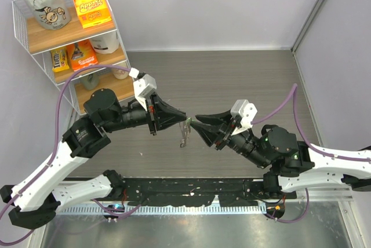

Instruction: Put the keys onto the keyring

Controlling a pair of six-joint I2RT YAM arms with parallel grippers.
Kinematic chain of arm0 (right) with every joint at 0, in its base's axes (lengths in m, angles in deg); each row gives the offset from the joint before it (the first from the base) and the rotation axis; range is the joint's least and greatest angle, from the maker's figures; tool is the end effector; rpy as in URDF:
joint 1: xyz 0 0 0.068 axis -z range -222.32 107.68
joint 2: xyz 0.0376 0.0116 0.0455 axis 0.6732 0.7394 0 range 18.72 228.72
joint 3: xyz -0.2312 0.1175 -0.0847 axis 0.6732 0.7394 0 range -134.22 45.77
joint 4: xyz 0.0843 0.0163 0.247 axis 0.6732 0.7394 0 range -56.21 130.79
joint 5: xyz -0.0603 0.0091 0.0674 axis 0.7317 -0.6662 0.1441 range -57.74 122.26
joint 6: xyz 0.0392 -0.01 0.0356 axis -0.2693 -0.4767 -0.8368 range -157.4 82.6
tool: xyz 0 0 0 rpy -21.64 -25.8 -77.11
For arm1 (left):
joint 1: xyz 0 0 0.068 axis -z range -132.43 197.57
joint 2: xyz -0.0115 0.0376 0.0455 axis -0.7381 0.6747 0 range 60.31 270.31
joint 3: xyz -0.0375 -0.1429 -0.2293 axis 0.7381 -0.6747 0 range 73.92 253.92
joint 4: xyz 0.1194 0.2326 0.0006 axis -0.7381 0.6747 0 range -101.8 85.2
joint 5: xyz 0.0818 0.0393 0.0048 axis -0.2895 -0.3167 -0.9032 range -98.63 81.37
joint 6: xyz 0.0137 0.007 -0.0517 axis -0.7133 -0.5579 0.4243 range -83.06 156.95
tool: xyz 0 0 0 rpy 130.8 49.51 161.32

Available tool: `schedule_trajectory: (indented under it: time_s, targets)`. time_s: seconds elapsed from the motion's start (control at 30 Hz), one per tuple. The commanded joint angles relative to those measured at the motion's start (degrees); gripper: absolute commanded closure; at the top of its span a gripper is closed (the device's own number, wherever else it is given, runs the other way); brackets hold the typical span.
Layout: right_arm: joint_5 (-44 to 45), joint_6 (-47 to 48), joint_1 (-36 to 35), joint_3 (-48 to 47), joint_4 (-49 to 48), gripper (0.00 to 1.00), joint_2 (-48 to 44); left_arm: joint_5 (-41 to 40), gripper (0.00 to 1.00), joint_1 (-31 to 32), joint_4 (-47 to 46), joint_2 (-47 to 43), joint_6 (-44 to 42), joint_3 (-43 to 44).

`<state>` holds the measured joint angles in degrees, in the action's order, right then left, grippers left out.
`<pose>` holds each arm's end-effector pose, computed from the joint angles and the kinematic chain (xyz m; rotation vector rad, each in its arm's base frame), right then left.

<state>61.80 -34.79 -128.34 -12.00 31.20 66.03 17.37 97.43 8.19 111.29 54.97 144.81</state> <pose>0.0295 0.1717 0.4348 -0.6253 1.2841 0.8679 0.0975 -0.1398 0.4582 0.8335 1.5098 -1.2586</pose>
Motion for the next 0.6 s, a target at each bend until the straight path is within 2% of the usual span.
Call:
schedule_trajectory:
  time_s: [0.0, 0.57]
  targets:
    - [1.13, -0.94, 0.32, -2.6, -2.86, 0.65, 0.68, 0.54, 1.0, 0.06, -3.55, -0.97, 0.88, 0.21]
    - [0.08, -1.91, 2.35, -3.48, -3.04, 0.72, 2.44, 1.51, 1.0, 0.06, -3.99, -1.32, 1.23, 0.21]
